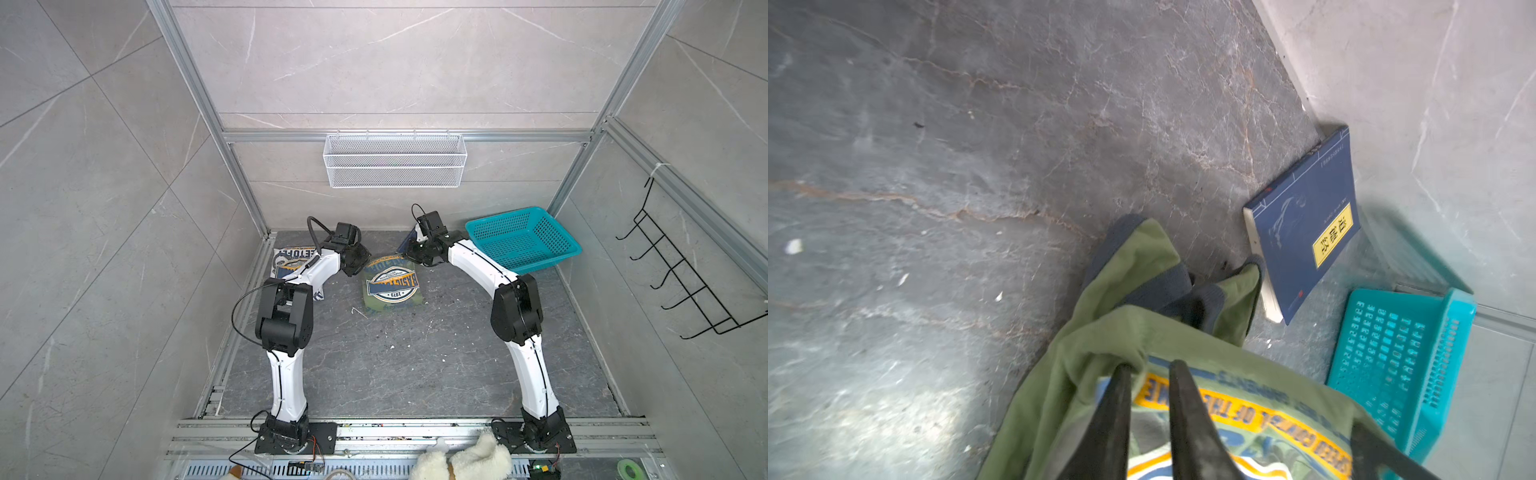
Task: Fold and stack the tank tops
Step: 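Grasp the folded green tank top's far corners with both grippers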
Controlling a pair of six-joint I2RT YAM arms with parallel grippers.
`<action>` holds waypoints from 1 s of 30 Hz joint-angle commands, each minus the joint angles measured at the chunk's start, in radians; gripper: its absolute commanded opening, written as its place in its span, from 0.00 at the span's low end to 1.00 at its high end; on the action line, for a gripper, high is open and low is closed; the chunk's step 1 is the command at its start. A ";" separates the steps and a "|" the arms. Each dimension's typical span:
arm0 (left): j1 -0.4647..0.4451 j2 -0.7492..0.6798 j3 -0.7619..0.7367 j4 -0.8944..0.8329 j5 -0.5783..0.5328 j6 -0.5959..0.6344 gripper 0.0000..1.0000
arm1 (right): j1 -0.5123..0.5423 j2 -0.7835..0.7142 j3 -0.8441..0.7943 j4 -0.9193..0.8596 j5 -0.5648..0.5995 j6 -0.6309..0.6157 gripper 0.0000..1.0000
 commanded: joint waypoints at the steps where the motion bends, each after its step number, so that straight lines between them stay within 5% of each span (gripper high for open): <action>1: 0.019 0.036 0.088 -0.058 0.000 0.043 0.49 | -0.003 0.056 0.106 -0.079 0.008 -0.022 0.37; 6: 0.042 -0.025 0.106 -0.121 -0.031 0.099 0.73 | -0.006 0.051 0.205 -0.213 0.088 -0.084 0.58; 11: 0.036 -0.192 -0.052 -0.118 -0.054 0.198 0.75 | 0.004 -0.157 -0.115 -0.085 0.097 -0.158 0.59; 15: 0.032 -0.188 -0.098 -0.094 -0.004 0.266 0.75 | 0.002 -0.212 -0.270 0.018 0.099 -0.194 0.65; 30: 0.032 0.028 -0.058 0.004 0.098 0.295 0.73 | -0.006 0.142 0.118 -0.136 0.104 -0.257 0.63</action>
